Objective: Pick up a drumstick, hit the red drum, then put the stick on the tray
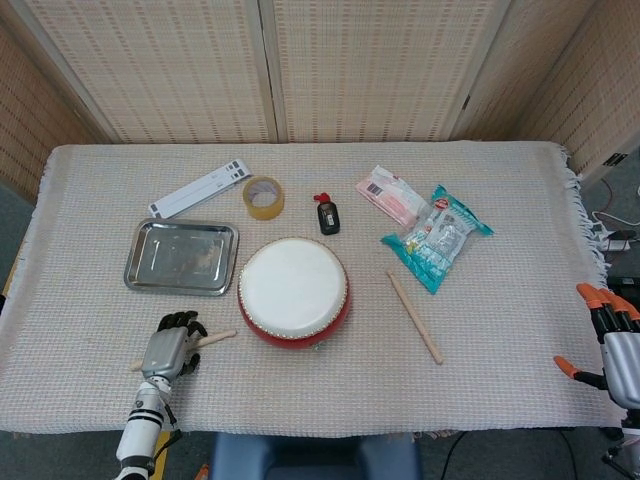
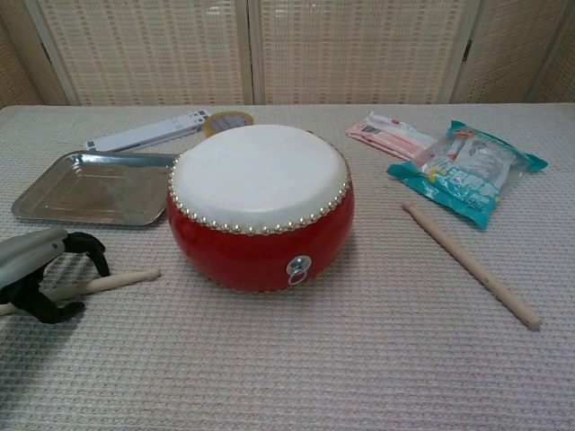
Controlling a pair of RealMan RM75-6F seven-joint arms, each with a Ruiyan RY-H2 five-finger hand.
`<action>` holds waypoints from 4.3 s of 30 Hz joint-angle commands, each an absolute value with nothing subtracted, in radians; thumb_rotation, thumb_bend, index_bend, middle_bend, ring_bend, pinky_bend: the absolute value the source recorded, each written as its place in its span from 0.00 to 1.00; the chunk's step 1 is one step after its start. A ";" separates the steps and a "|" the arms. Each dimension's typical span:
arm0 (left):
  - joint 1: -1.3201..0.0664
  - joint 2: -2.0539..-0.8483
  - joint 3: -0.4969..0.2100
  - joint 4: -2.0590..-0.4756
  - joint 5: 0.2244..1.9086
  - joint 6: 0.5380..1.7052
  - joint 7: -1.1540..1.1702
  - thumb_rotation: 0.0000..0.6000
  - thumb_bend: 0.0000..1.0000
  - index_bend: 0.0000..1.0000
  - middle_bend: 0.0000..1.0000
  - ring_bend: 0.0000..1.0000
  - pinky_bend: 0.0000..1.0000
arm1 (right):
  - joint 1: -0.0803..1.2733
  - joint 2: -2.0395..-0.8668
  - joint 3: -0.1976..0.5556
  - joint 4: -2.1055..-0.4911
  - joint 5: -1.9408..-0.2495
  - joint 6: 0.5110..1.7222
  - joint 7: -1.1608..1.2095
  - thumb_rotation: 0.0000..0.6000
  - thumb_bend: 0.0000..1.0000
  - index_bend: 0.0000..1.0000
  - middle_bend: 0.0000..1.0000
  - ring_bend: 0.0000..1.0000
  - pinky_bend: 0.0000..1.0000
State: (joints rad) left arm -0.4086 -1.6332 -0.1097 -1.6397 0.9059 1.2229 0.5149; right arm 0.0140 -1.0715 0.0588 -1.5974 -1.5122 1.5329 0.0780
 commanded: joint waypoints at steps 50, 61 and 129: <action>-0.278 -1.499 -0.201 -1.667 1.117 1.172 -0.224 1.00 0.40 0.55 0.24 0.10 0.11 | 0.014 -1.058 0.061 -1.617 -1.500 1.522 0.057 1.00 0.09 0.01 0.09 0.01 0.16; -0.261 -1.439 -0.223 -1.645 1.180 1.032 -0.666 1.00 0.40 0.57 0.27 0.13 0.15 | 0.010 -1.031 0.077 -1.652 -1.487 1.540 0.025 1.00 0.09 0.01 0.09 0.01 0.16; -0.376 -1.411 -0.216 -1.372 1.327 0.823 -1.815 0.96 0.31 0.43 0.41 0.35 0.38 | 0.002 -1.031 0.077 -1.684 -1.487 1.553 -0.010 1.00 0.09 0.02 0.09 0.01 0.16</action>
State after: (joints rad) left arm -0.3705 -1.4074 -0.2097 -1.3673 1.3347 0.8276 -1.8239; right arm 0.0016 -1.0306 0.0773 -1.6845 -1.4870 1.5525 -0.0102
